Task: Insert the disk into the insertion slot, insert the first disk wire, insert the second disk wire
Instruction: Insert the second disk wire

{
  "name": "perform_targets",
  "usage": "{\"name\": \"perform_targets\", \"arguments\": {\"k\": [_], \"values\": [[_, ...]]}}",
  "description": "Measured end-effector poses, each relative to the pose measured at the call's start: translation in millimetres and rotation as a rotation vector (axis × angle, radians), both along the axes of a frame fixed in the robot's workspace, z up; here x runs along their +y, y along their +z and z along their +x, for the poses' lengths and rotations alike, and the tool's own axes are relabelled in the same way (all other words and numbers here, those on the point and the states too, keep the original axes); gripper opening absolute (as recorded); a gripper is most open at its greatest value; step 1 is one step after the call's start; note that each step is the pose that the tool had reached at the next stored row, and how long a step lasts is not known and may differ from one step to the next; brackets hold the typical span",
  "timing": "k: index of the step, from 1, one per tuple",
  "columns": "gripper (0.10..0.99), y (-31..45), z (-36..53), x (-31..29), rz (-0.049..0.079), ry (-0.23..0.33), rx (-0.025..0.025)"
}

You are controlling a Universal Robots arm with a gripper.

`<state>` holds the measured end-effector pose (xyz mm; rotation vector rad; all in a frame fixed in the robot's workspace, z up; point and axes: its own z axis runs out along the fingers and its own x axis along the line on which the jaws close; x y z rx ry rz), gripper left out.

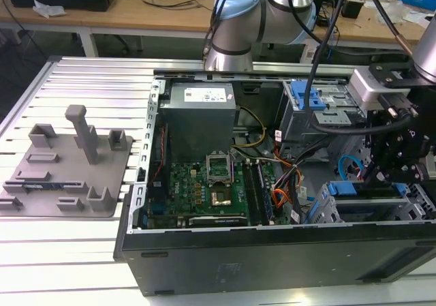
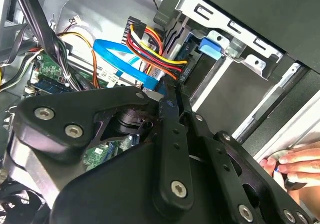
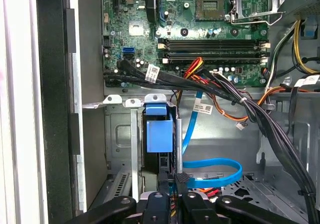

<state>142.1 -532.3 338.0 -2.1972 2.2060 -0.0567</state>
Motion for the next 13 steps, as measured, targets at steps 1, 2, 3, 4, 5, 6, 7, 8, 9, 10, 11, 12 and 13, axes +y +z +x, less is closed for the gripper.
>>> {"name": "perform_targets", "arguments": {"k": [1,2,3,4,5,6,7,8,9,10,11,12,13], "values": [[0.161,-2.3,0.0,-0.8,0.000,0.000,0.0002],[0.161,-3.7,0.0,-1.4,0.001,0.000,0.0001],[0.161,-3.8,0.0,-1.5,0.001,0.000,0.0003],[0.161,-2.6,0.0,-1.2,-0.001,0.000,0.0006],[0.161,-2.8,0.1,-1.8,0.001,0.000,0.0023],[0.161,-1.5,0.1,-1.7,0.002,0.000,0.0033],[0.161,0.2,0.2,-1.7,0.003,0.000,0.0042],[0.161,2.3,0.1,-1.7,0.004,0.000,0.0047],[0.161,5.9,0.0,-1.8,0.002,0.000,0.0053],[0.161,8.2,0.1,-1.8,0.001,0.000,0.0051],[0.161,9.7,0.0,-1.8,0.002,0.000,0.0052],[0.161,10.6,0.0,-1.8,0.001,0.000,0.0054],[0.161,10.6,0.0,-1.8,0.001,0.000,0.0056]]}}
